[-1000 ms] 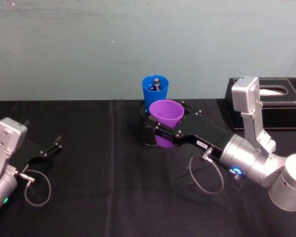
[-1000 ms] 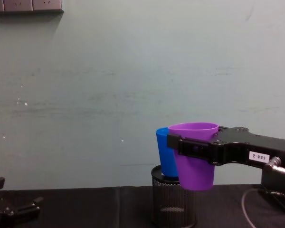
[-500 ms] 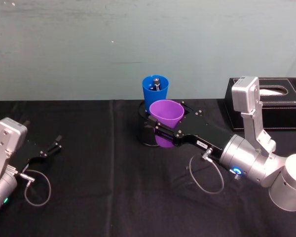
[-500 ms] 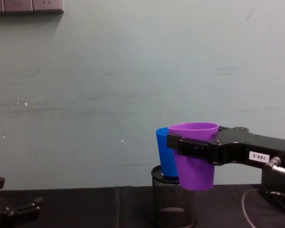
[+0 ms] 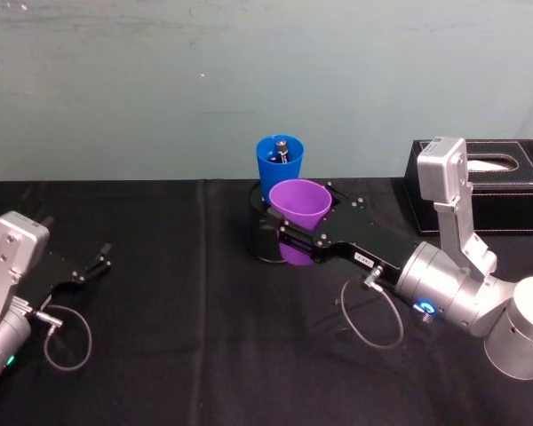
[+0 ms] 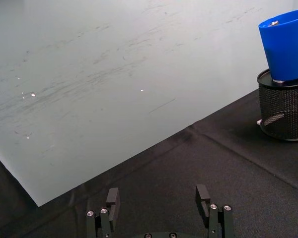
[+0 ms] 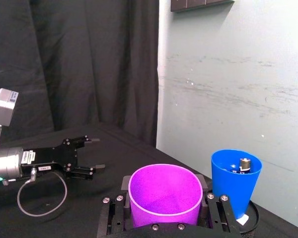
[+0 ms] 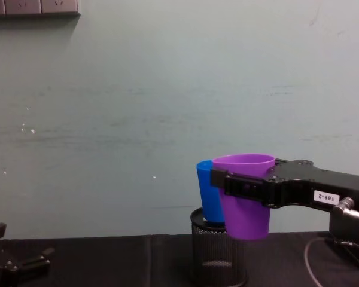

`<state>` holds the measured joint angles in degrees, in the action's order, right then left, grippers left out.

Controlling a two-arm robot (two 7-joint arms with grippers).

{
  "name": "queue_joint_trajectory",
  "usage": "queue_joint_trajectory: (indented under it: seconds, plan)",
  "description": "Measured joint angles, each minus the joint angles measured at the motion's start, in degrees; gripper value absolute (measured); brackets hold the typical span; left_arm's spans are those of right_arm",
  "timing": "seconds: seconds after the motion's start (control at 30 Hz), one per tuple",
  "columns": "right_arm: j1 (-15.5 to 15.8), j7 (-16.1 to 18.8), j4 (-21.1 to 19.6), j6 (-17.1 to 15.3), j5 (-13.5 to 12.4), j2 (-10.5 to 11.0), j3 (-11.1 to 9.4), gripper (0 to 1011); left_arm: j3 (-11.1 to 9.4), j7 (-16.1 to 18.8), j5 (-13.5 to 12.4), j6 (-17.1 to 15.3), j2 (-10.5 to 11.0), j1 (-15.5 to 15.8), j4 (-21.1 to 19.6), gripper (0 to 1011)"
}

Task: Pick up one cup with a gripper and tap it against the other cup.

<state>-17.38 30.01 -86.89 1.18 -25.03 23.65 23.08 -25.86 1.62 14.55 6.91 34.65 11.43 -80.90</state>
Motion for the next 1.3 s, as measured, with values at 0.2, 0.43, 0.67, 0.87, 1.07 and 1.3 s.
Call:
queue_joint_trajectory:
  seconds: [0.2,0.43,0.67,0.87,1.07,1.3]
  plan:
    - [0.00,0.00,0.00,0.00,0.00,0.00,0.00,746,0.00,0.00,0.00,0.00,0.00,-0.01,0.00,1000]
    - [-0.02,0.05,0.11,0.00,-0.19,-0.02,0.04,746,0.00,0.00,0.00,0.00,0.00,0.00,0.00,1000]
    - [-1.07,0.76,3.80,-0.62,-3.50,-1.71,0.50,746,0.00,0.00,0.00,0.00,0.00,0.00,0.00,1000]
    - [-2.95,0.79,7.25,-1.11,-5.02,-2.89,1.20,746,0.00,0.00,0.00,0.00,0.00,0.00,0.00,1000]
    - [-5.93,-0.12,10.11,-1.17,-3.19,-3.38,2.55,746,0.00,0.00,0.00,0.00,0.00,0.00,0.00,1000]
    - [-8.55,-0.63,12.36,-1.48,-1.17,-4.13,3.60,746,0.00,0.00,0.00,0.00,0.00,0.00,0.00,1000]
